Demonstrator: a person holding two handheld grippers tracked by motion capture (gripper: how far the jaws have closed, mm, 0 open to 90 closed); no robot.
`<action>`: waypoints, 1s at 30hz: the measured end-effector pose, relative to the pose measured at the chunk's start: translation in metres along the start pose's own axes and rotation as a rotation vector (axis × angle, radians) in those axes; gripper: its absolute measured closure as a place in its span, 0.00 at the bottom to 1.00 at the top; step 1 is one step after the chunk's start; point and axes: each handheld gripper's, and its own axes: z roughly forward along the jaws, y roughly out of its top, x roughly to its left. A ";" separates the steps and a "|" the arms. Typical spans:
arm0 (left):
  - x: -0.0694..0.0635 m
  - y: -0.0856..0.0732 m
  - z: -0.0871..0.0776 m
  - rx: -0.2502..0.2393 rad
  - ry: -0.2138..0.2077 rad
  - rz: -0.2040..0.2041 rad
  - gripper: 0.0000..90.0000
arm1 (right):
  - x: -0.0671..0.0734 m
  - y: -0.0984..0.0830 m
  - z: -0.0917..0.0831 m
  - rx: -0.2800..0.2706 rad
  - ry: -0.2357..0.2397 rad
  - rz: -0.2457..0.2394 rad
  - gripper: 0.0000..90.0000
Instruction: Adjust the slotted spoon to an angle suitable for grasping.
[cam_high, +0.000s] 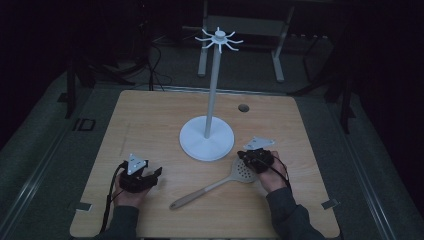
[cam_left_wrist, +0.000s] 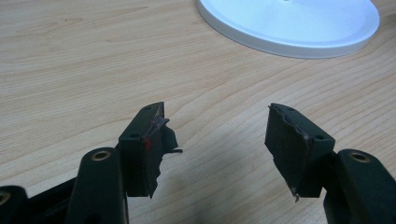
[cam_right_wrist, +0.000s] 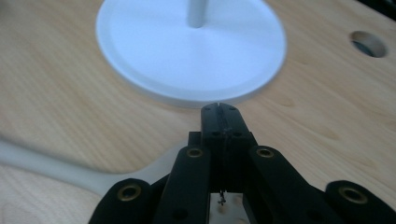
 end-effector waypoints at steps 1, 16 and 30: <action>0.000 0.000 0.000 0.000 0.000 0.000 0.43 | 0.003 0.000 0.002 0.006 0.005 -0.011 1.00; 0.000 0.000 0.000 -0.001 -0.001 0.001 0.43 | 0.026 0.009 0.031 0.107 0.038 -0.031 1.00; 0.001 0.000 -0.001 -0.003 -0.001 -0.002 0.43 | 0.029 0.001 0.047 0.201 0.010 -0.029 1.00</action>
